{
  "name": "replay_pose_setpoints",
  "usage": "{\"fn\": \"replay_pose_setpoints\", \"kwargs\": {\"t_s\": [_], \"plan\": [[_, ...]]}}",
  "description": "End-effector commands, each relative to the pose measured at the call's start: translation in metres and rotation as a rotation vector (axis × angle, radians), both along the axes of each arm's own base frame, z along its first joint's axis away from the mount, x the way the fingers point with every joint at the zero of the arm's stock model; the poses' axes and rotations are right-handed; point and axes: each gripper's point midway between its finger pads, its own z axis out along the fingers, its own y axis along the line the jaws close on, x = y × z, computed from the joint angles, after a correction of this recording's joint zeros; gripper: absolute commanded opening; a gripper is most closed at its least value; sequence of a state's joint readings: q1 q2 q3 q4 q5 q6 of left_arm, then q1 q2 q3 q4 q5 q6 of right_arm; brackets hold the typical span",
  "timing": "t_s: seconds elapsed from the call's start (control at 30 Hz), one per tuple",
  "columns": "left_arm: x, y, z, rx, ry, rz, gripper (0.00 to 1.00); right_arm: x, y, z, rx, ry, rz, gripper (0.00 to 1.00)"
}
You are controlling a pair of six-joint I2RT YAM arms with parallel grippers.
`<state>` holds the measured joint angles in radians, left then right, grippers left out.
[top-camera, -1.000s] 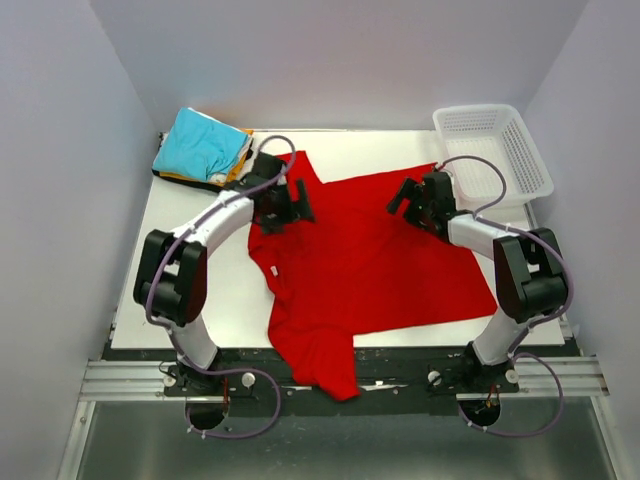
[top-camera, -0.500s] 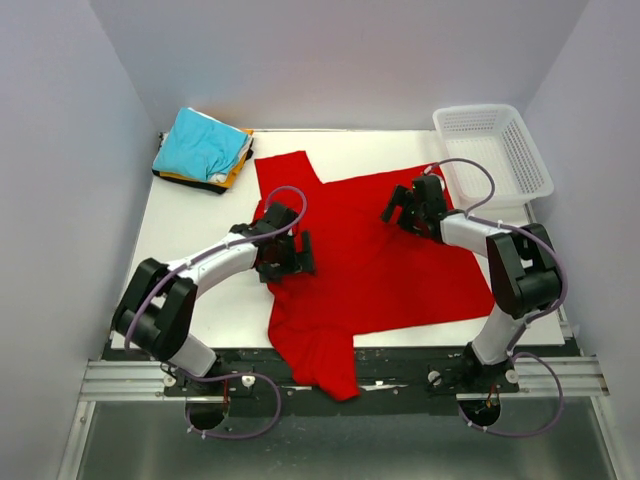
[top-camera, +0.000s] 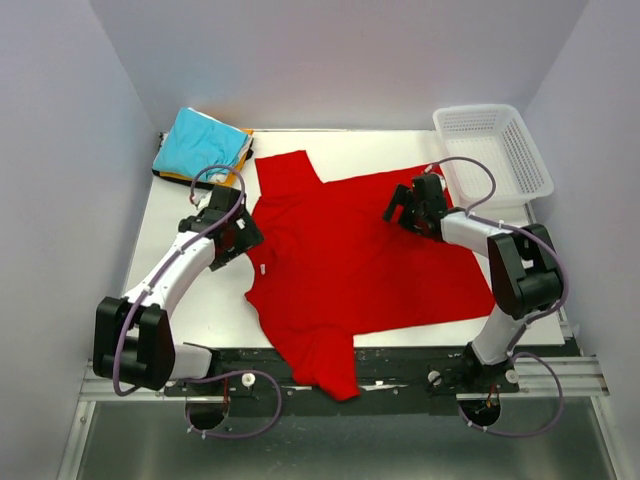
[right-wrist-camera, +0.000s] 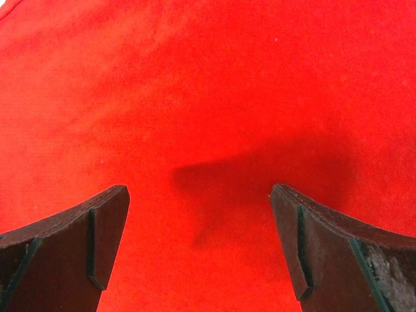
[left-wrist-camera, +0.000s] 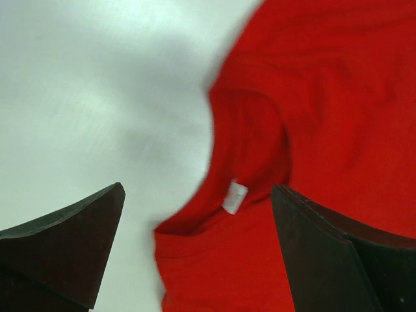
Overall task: Fold and stack the t-shirts
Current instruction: Flatten out the tshirt
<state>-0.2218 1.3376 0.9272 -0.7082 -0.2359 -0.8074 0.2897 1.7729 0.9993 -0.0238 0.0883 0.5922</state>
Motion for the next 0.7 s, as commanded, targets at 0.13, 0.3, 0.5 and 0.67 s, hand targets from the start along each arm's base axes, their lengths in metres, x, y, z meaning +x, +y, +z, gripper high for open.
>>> {"fn": "replay_pose_setpoints", "kwargs": {"t_s": [0.13, 0.3, 0.5, 0.67], "plan": [[0.011, -0.162, 0.054, -0.53, -0.233, -0.521, 0.99, -0.028, 0.01, 0.043, 0.09, -0.065, 0.055, 1.0], [0.015, -0.195, 0.036, -0.5, -0.162, -0.582, 0.98, -0.048, 0.002, 0.048, 0.101, -0.084, 0.024, 1.0], [0.053, -0.159, -0.012, -0.329, -0.005, -0.42, 0.99, -0.049, -0.003, 0.037, 0.071, -0.065, 0.013, 1.0], [0.068, -0.16, -0.03, -0.369, 0.054, -0.404, 0.99, -0.044, -0.002, 0.024, 0.068, -0.048, 0.0, 1.0]]}}
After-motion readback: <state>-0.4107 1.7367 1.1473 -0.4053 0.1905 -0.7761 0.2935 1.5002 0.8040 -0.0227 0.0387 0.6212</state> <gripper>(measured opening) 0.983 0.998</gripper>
